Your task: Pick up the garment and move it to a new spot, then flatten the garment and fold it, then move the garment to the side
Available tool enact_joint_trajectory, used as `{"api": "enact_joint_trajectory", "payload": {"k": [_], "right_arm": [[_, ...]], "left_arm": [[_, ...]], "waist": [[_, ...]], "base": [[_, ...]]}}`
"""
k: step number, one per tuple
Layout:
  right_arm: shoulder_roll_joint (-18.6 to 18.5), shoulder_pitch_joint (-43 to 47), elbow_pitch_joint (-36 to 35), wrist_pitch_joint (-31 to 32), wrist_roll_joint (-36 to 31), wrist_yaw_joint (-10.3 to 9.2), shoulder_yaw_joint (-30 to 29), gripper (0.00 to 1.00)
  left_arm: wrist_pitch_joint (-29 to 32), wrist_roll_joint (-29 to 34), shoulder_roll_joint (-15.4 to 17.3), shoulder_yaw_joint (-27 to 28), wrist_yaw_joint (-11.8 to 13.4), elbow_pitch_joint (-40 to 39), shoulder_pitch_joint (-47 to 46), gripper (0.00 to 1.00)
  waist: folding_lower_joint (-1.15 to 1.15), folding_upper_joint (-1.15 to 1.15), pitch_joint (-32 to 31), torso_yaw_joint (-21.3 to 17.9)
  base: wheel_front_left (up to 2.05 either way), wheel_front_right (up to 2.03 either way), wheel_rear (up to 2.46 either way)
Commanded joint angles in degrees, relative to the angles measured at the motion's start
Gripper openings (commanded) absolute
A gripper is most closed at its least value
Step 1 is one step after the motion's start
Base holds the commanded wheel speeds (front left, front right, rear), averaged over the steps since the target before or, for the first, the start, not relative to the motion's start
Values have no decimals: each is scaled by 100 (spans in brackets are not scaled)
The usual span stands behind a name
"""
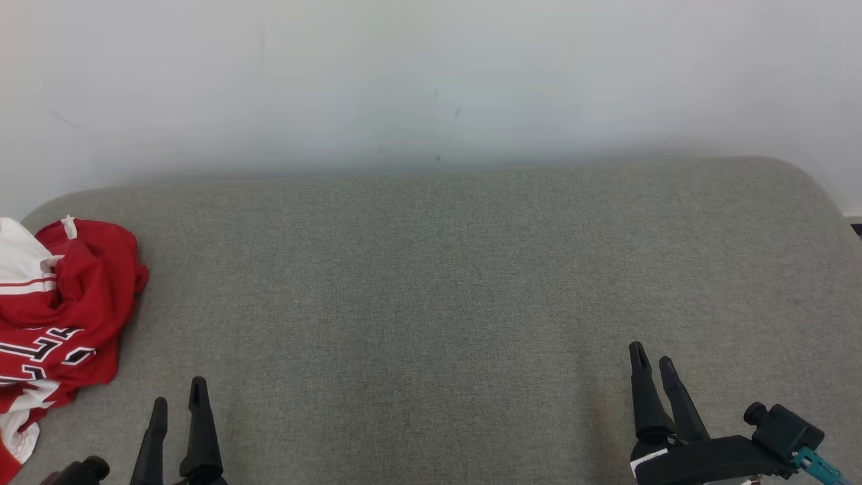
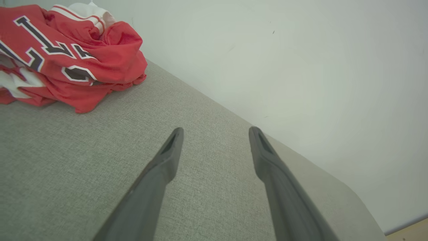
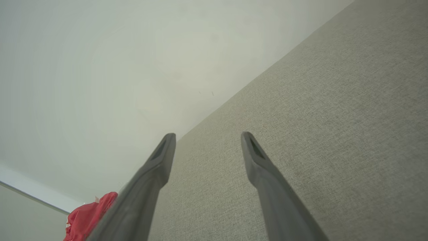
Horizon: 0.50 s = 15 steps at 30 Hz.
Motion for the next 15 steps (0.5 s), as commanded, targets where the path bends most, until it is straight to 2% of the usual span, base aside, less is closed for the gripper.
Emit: {"api": "enact_joint_trajectory", "payload": {"k": [1, 15], "right_arm": [[-5, 0, -84, -65, -242, -6, 30, 100], [-4, 48, -142, -267, -1154, -7, 92, 100]], "left_arm": [[-65, 258, 32, 1, -36, -95, 34, 100], [-268, 1088, 65, -54, -61, -202, 103, 100]], "waist": [[0, 0, -2, -2], [0, 0, -9, -8]], "base": [[0, 0, 0], [0, 0, 0]]}}
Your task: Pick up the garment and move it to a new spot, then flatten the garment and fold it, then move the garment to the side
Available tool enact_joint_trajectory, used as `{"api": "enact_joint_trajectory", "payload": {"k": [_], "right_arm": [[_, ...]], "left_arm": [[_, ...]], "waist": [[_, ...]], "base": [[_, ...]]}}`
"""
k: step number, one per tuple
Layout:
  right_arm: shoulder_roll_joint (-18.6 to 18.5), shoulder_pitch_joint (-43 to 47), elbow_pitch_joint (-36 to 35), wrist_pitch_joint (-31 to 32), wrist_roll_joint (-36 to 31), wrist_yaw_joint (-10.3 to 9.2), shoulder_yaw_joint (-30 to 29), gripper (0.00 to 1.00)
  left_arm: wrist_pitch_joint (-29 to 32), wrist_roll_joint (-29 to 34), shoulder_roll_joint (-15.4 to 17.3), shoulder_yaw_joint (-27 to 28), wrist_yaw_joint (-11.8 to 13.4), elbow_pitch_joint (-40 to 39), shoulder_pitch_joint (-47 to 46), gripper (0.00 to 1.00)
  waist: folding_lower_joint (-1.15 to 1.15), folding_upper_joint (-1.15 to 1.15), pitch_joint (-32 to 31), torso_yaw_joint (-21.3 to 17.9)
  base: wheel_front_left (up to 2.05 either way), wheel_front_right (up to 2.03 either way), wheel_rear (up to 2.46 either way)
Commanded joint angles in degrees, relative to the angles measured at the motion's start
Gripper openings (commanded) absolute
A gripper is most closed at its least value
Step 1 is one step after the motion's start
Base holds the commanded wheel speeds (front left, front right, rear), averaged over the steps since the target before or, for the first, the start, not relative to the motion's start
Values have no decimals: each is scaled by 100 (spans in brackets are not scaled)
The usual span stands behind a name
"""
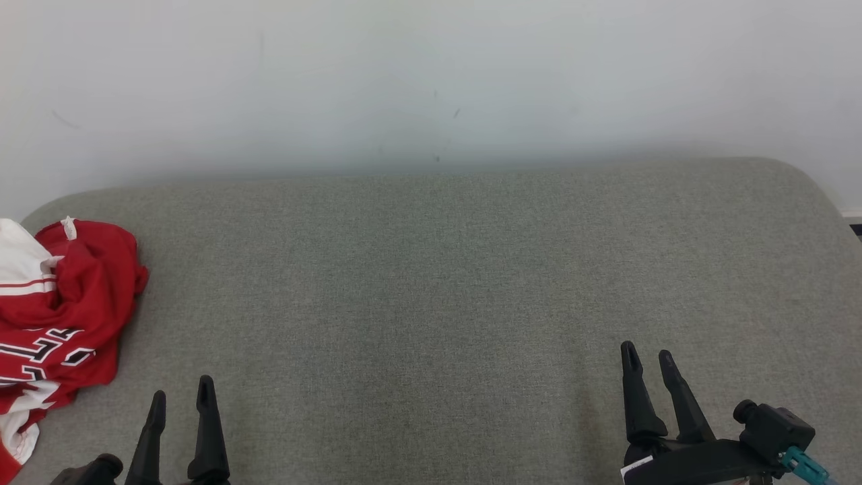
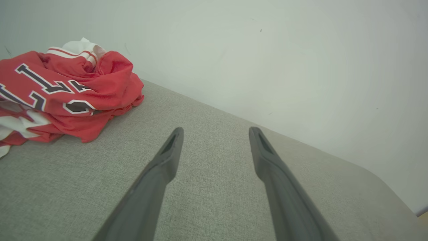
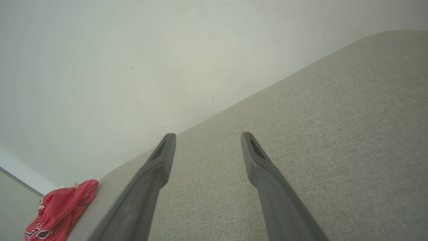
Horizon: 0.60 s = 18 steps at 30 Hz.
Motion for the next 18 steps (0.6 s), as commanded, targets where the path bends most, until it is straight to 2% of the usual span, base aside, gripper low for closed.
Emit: {"api": "enact_joint_trajectory", "payload": {"k": [1, 18], "right_arm": [[-3, 5, -76, -60, -163, -7, 20, 100], [-2, 59, -152, -291, -1135, -9, 52, 100]], "left_arm": [[-54, 153, 42, -4, -18, -84, 20, 100], [-286, 1091, 58, -27, -42, -169, 92, 100]], "waist": [[0, 0, 4, 0], [0, 0, 5, -11]], "base": [[0, 0, 0], [0, 0, 0]]}}
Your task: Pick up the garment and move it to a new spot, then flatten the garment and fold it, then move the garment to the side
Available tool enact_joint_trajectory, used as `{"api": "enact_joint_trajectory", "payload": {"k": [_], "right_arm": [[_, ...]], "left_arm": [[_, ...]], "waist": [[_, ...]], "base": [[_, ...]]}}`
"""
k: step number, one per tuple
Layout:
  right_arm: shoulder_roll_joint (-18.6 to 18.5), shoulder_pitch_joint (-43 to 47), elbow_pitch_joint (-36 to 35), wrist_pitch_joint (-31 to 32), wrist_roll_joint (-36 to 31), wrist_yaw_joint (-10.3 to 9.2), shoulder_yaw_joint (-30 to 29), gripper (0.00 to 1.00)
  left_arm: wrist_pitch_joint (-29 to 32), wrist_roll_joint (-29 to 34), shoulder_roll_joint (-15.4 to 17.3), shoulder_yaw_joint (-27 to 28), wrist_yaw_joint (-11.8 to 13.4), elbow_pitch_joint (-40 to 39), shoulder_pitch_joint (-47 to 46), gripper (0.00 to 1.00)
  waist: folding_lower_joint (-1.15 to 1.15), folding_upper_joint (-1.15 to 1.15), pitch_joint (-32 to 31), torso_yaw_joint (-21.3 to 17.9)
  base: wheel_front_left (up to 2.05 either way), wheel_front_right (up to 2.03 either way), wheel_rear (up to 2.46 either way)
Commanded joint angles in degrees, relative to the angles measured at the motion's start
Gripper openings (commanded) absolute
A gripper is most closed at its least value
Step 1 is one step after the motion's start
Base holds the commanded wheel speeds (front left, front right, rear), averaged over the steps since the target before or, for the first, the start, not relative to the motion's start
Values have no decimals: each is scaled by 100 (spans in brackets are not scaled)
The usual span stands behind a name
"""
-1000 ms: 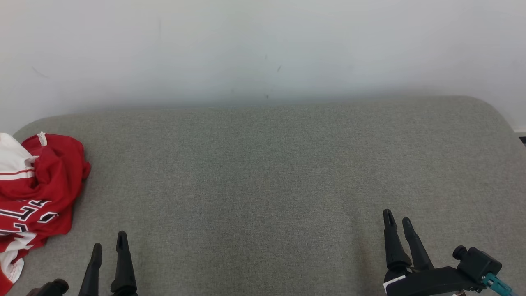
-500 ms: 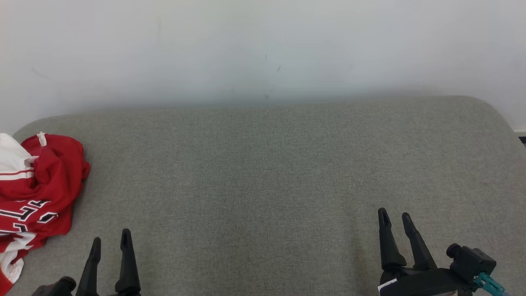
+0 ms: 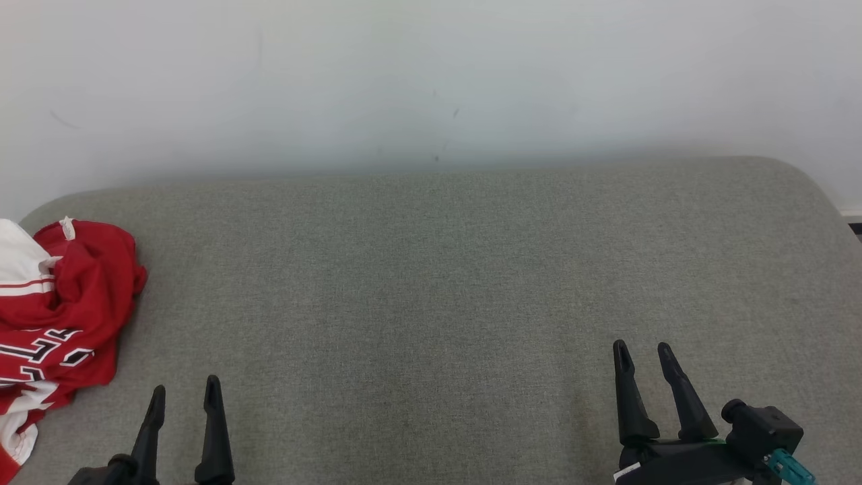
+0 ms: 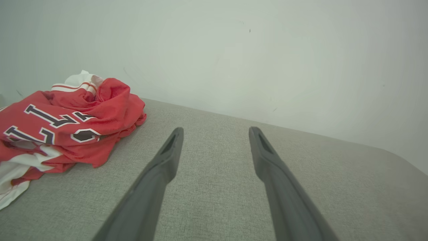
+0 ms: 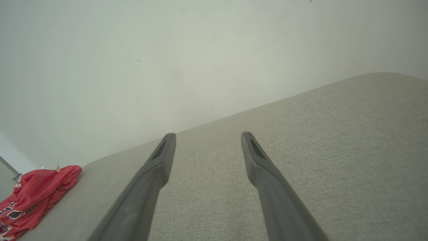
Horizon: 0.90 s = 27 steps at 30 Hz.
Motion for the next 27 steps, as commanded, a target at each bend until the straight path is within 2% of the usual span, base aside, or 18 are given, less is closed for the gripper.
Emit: {"api": "enact_joint_trajectory", "payload": {"k": [1, 27], "right_arm": [[-1, 35, -61, -66, -147, -9, 19, 100], [1, 146, -115, -348, -1309, -11, -39, 100]], "left_arm": [[-52, 140, 41, -5, -38, -65, 10, 100], [-334, 1229, 78, -13, -31, -156, 161, 100]], "waist": [[0, 0, 6, -1], [0, 0, -17, 12]], "base": [[0, 0, 0], [0, 0, 0]]}}
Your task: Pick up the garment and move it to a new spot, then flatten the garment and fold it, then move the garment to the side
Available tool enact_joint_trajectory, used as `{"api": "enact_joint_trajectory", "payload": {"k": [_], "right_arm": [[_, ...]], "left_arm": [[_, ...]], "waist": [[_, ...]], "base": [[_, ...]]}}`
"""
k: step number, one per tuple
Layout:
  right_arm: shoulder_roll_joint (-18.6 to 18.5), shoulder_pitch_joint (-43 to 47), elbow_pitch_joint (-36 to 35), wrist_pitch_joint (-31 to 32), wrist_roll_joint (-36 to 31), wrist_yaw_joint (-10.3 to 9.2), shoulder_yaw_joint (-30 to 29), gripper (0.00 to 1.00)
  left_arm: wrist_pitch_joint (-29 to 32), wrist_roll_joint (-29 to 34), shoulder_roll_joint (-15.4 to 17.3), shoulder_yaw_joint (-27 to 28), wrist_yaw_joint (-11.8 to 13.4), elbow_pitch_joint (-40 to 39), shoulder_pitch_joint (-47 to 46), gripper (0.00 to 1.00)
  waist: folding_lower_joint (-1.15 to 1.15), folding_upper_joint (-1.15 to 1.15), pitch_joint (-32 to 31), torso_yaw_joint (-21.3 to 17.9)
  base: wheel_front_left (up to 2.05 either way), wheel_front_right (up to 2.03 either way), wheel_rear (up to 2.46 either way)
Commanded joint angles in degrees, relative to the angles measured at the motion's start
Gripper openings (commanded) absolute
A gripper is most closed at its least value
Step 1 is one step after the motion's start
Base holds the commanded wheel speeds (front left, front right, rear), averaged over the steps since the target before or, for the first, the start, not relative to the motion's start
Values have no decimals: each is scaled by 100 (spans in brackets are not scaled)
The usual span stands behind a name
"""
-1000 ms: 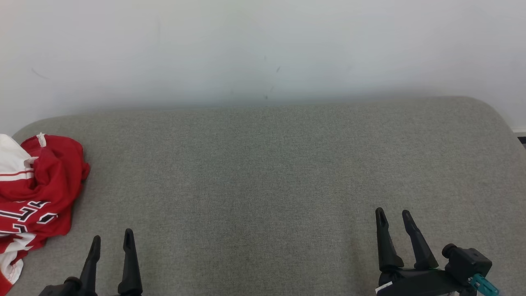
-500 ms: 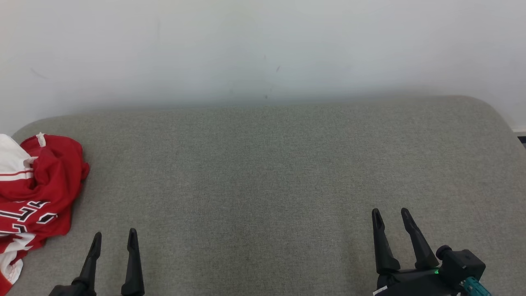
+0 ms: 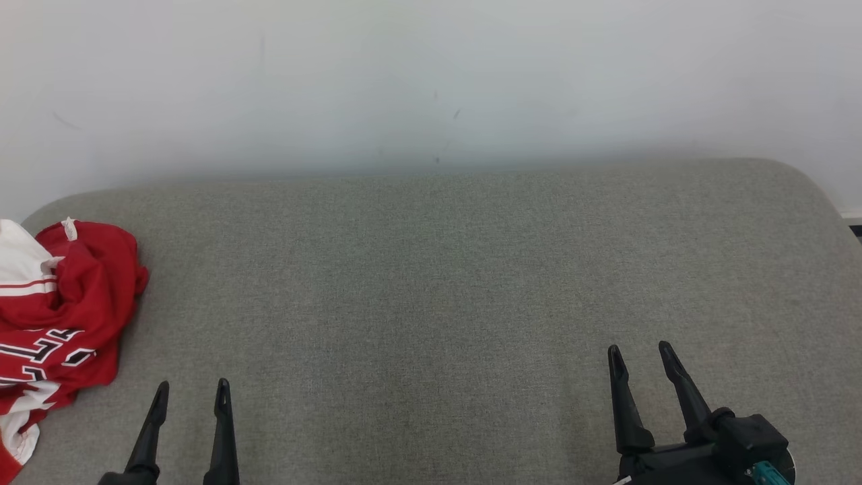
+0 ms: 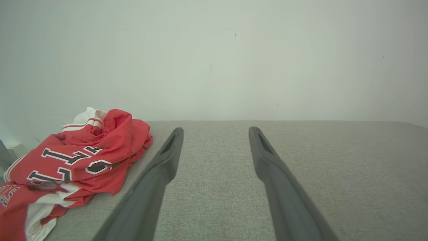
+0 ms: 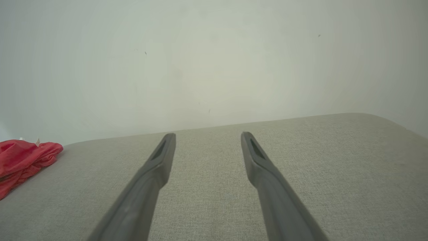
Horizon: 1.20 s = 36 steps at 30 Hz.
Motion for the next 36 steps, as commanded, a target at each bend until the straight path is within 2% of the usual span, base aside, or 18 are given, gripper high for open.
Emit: {"api": "enact_joint_trajectory", "payload": {"k": [1, 6, 24, 36], "right_arm": [[3, 48, -30, -43, -117, -11, 1, 100], [3, 58, -37, -91, -292, -12, -5, 100], [3, 58, 60, -85, -109, -12, -142, 100], [3, 66, 90, -85, -78, -12, -151, 100]], "left_arm": [[-49, 107, 24, 5, 5, -35, 68, 100], [-97, 270, 36, -21, 5, -42, 89, 100], [-93, -222, 156, -119, 4, 145, 39, 100], [-93, -293, 189, -170, 3, 218, 28, 100]], "waist": [[0, 0, 0, -1], [0, 0, 6, -12], [0, 0, 4, -20], [0, 0, 8, -12]], "base": [[0, 0, 0], [0, 0, 0], [0, 0, 0], [0, 0, 0]]}}
